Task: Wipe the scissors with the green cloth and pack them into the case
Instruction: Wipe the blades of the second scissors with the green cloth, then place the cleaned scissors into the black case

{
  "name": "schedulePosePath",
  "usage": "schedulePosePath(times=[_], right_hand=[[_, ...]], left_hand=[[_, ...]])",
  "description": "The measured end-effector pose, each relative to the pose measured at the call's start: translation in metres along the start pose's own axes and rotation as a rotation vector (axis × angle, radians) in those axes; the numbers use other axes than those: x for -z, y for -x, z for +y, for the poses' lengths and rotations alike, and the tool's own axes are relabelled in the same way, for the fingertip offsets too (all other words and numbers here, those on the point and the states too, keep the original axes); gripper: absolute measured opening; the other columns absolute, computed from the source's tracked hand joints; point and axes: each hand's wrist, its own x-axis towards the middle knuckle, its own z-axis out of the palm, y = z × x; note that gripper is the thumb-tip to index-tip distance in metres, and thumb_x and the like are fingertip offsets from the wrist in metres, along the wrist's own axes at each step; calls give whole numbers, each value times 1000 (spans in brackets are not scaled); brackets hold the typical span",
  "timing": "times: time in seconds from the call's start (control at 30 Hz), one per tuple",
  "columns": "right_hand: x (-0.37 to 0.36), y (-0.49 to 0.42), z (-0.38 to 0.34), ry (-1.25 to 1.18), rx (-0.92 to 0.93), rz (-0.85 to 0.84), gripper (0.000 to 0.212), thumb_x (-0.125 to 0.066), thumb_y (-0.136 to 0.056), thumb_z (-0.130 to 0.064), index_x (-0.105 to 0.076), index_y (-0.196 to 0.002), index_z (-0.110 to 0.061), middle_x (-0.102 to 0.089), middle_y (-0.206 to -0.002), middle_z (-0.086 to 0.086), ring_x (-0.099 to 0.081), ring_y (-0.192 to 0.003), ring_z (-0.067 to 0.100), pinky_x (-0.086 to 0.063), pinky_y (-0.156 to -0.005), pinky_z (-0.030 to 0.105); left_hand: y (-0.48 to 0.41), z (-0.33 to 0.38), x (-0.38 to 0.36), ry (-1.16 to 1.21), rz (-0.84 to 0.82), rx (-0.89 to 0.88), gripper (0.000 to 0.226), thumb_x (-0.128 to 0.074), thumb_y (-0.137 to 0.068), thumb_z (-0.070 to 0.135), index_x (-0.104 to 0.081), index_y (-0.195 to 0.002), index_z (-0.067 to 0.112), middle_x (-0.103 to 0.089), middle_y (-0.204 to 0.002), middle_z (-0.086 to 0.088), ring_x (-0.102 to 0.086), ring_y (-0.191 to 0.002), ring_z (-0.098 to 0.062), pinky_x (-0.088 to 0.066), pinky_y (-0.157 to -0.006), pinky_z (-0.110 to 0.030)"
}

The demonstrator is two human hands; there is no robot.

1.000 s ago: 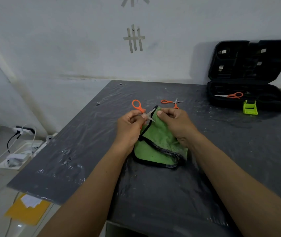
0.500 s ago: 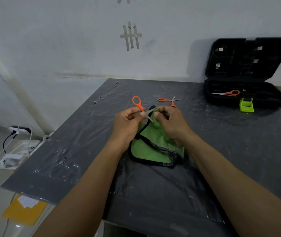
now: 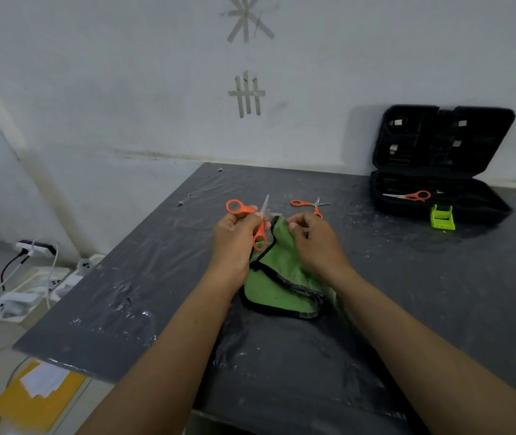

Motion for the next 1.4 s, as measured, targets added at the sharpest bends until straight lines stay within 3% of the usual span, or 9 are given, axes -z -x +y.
schedulePosePath(times=[0.2,0.3,0.47,0.6,0.83,0.97,1.2,1.3,1.4], right_hand=[[14,13,-16,-164,39,209,9,-56,-94,-23,-55,-96,-14,-60,-95,-5,-54,-80,1,-39,-64,5],[14,19,-22,-225,-11,142,18,-56,-94,-32,-61,-95,-15,-67,-90,-2,-59,-77,4,-41,-64,14],[12,32,-26,-493,-89,50,10,-58,-94,-17,-64,-87,-13,-69,-74,1,-63,-68,9,-52,-67,22],[25,31,-21,-580,-119,123,13,-59,-94,-14,-66,-84,-12,-69,-72,1,-64,-62,4,-51,-63,19],[54,25,-10,-635,-222,212,14,-59,-93,-19,-69,-96,-10,-72,-87,0,-63,-71,4,-44,-57,11],[68,22,-1,-646,-260,226,12,-61,-92,-19,-69,-95,-12,-70,-81,-3,-64,-67,0,-45,-55,11],[105,13,24,-640,-288,275,8,-61,-92,-16,-67,-97,-15,-69,-79,-5,-63,-68,-3,-45,-62,19],[125,-1,42,-558,-261,314,12,-59,-92,-8,-66,-100,-7,-68,-77,-1,-63,-62,-2,-46,-56,12],[152,-21,63,-303,-186,331,16,-57,-92,-4,-67,-103,0,-70,-89,10,-63,-76,11,-49,-68,14]], left_hand=[[7,11,-8,121,-22,-44,23,-59,-86,-3,-47,-95,15,-67,-70,-5,-68,-70,-20,-52,-55,-29],[12,10,-17,102,-5,-27,24,-62,-85,2,-47,-89,20,-72,-71,-4,-69,-73,-21,-53,-74,-35],[15,8,-34,132,4,7,25,-63,-83,-1,-48,-85,18,-68,-96,-21,-70,-75,-22,-53,-67,-29],[20,7,-44,78,-59,-28,8,-59,-88,6,-54,-92,10,-69,-96,-20,-71,-82,-22,-56,-69,-23],[25,-4,-58,-406,-161,-215,16,-56,-91,13,-72,-86,13,-72,-85,-1,-64,-77,-2,-48,-69,-14],[25,-12,-73,-626,-258,-328,18,-60,-86,24,-76,-91,16,-75,-90,0,-68,-86,-12,-54,-84,-33],[24,-23,-113,-918,-390,-469,17,-60,-90,24,-75,-95,18,-69,-79,3,-53,-64,-2,-34,-59,-14],[17,-30,-139,-994,-498,-427,23,-59,-91,30,-74,-102,16,-73,-93,-5,-63,-80,-15,-41,-67,-24],[5,-37,-162,-1111,-576,-378,32,-59,-90,37,-69,-113,18,-71,-108,-6,-64,-100,-23,-50,-85,-32]])
